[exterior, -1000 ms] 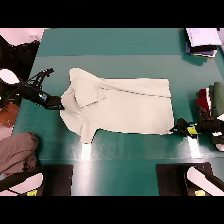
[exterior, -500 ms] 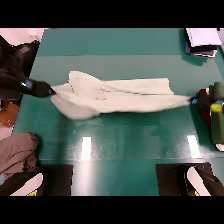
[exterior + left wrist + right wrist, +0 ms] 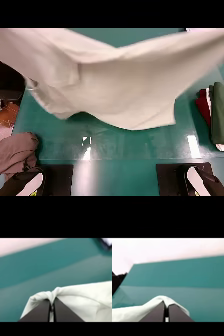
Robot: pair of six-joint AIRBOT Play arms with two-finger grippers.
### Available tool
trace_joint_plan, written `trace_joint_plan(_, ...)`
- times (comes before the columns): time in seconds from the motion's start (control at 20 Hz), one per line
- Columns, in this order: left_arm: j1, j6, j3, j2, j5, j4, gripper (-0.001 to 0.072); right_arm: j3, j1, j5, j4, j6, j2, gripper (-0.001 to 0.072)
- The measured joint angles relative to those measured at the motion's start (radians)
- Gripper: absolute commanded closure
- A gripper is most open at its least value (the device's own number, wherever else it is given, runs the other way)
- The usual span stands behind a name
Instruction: Fold the shirts.
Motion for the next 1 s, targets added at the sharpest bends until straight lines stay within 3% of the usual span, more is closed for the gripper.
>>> trace_joint_plan(0.4, 0.0, -0.037, 0.155, 0.097, 0.024, -0.019, 0.068, 0.438, 0.0, 0.1, -0.013, 0.083, -0.084, 0.0697)
trace_joint_plan(0.75, 0.0, -0.04, 0.112, 0.119, 0.022, 0.015, 0.068, 0.347, -0.002, 0.147, -0.15, 0.174, -0.034, 0.0697)
trace_joint_plan(1.0, 0.0, -0.039, -0.113, 0.063, -0.007, 0.13, 0.068, 0.402, -0.002, 0.317, -0.215, 0.268, -0.219, 0.0698)
